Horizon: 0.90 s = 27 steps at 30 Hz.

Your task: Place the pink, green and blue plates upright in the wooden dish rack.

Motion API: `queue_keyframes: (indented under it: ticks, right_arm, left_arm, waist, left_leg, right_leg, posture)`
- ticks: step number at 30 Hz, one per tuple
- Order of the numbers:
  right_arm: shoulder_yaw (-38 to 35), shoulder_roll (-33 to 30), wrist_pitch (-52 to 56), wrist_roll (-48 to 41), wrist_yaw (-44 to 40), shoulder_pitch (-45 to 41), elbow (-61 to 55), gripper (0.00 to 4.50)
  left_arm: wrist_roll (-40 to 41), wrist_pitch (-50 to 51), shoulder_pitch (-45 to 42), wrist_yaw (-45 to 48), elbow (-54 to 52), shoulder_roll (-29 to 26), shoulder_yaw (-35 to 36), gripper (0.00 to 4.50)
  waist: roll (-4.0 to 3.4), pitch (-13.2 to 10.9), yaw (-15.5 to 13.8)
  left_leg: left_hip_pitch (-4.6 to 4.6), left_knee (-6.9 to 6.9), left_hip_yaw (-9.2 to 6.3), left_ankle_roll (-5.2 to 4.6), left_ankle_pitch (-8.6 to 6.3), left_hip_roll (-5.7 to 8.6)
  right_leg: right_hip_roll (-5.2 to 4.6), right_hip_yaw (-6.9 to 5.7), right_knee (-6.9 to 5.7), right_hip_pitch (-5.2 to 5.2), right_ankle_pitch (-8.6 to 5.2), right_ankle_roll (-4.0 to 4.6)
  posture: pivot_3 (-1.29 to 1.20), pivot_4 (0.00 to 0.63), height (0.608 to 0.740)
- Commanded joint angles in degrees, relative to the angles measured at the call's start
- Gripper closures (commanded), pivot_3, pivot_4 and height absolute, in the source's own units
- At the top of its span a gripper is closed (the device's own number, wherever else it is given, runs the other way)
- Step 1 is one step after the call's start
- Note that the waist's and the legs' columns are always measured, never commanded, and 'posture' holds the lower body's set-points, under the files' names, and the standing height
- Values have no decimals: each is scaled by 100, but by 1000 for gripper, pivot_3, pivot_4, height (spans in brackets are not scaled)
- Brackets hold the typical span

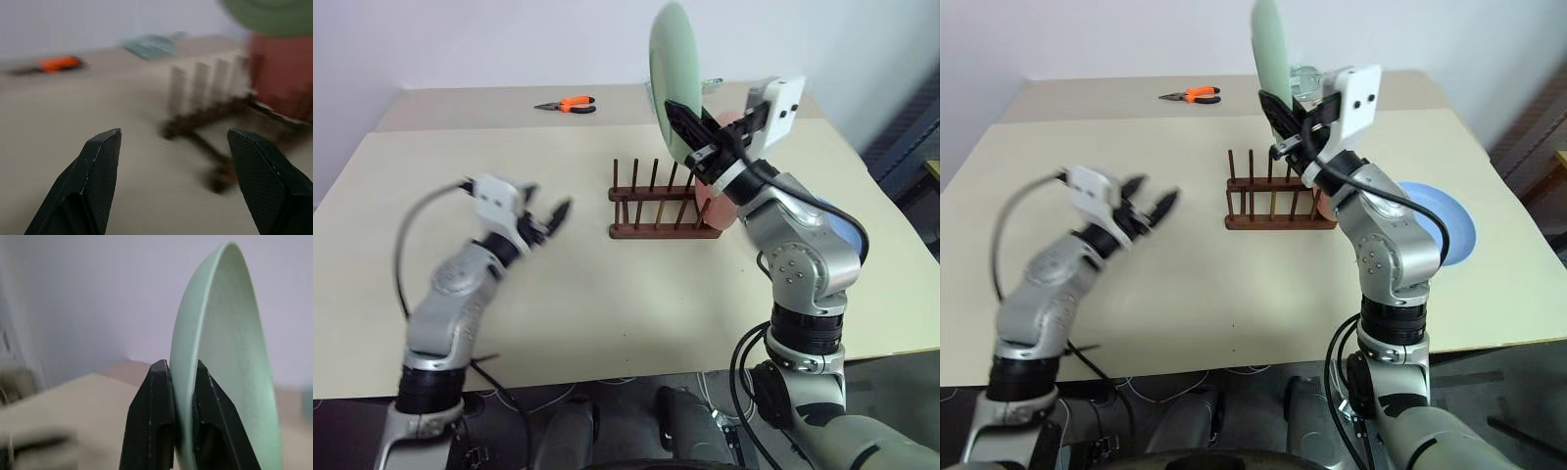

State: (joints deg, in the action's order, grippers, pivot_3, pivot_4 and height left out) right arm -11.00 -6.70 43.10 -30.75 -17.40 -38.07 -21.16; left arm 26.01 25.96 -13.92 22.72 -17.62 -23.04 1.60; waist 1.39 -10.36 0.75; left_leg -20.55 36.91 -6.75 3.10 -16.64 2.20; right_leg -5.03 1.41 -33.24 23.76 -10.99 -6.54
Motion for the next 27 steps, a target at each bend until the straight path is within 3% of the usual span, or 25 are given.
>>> queue_keyframes:
  ticks: [1,10,15,27]
  right_arm:
    - [-382,217,496,-667,595,-18,-366,4500]
    - [-629,251,1064,-1413,1193,46,-129,4500]
    - [-618,238,1138,-1369,1556,-226,354,4500]
    - [-421,-180,768,-1316,1335,-811,499,4500]
  left_arm:
    - [178,-6,-26,370,-441,-52,-74,996]
    - [214,319,218,912,-718,-321,-302,996]
    - [88,331,255,924,-752,-317,-401,996]
    - [-80,313,306,923,-772,-260,-510,996]
  waist:
    - [-10,-1,22]
    - [-27,0,21]
    - [-27,0,29]
    - [-32,-3,32]
  left_leg:
    - [1,-3,1,0,0,-2]
    - [7,-8,8,-4,-1,-5]
    - [10,-7,8,-5,-1,-5]
    - [6,-7,9,-8,-3,-4]
  right_leg:
    - [2,0,-4,4,0,1]
    - [4,0,-2,0,-1,3]
    - [5,0,1,-3,-2,3]
    - [5,0,3,-1,-2,2]
  posture:
    - [0,150,740]
    - [0,150,740]
    - [0,150,740]
    - [0,150,740]
